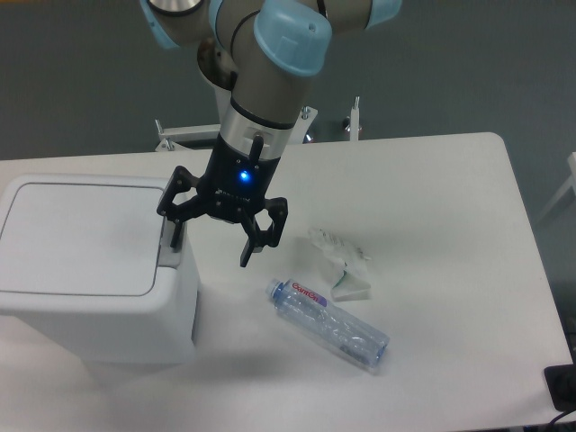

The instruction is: Open the trash can

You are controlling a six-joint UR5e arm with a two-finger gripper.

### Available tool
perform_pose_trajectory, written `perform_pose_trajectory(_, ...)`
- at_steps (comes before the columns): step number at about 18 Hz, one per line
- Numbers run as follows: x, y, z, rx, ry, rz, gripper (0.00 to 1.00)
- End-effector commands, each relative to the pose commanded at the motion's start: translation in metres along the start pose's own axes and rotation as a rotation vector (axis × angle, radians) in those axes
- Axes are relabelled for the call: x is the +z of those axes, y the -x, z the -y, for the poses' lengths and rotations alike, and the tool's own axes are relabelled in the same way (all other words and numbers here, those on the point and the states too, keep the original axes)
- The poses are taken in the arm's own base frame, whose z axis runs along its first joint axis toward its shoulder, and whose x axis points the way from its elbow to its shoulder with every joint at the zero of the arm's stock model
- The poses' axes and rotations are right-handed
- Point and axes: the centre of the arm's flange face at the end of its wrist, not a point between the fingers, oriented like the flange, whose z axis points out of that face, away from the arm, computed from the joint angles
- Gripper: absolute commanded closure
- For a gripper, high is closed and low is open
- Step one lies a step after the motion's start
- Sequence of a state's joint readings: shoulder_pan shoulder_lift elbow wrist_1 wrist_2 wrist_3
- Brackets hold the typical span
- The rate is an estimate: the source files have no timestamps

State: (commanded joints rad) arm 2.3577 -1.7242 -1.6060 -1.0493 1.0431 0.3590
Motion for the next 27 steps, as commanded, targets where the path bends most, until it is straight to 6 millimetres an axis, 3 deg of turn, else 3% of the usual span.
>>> perform_pose_trajectory(10, -0.014, 0.002, 0.006, 0.005, -0.024, 0.013, 0.0)
perform_pose_trajectory(13, -0.036, 0.039, 0.008, -0.014, -0.086, 0.064, 0.0)
perform_pose_trajectory(17, -0.051, 0.089, -0.004, -0.049, -0.097, 0.112, 0.0)
perform_pose_trajectory(20, -0.059, 0.137, -0.029, -0.034, -0.038, 0.226, 0.0)
perform_pose_trajectory(25, -0.047, 0.189, -0.07, 0.191, 0.233, 0.424, 0.0)
perform_pose_trajectory(27, -0.05, 0.235, -0.09, 0.231, 0.279, 0.414, 0.0)
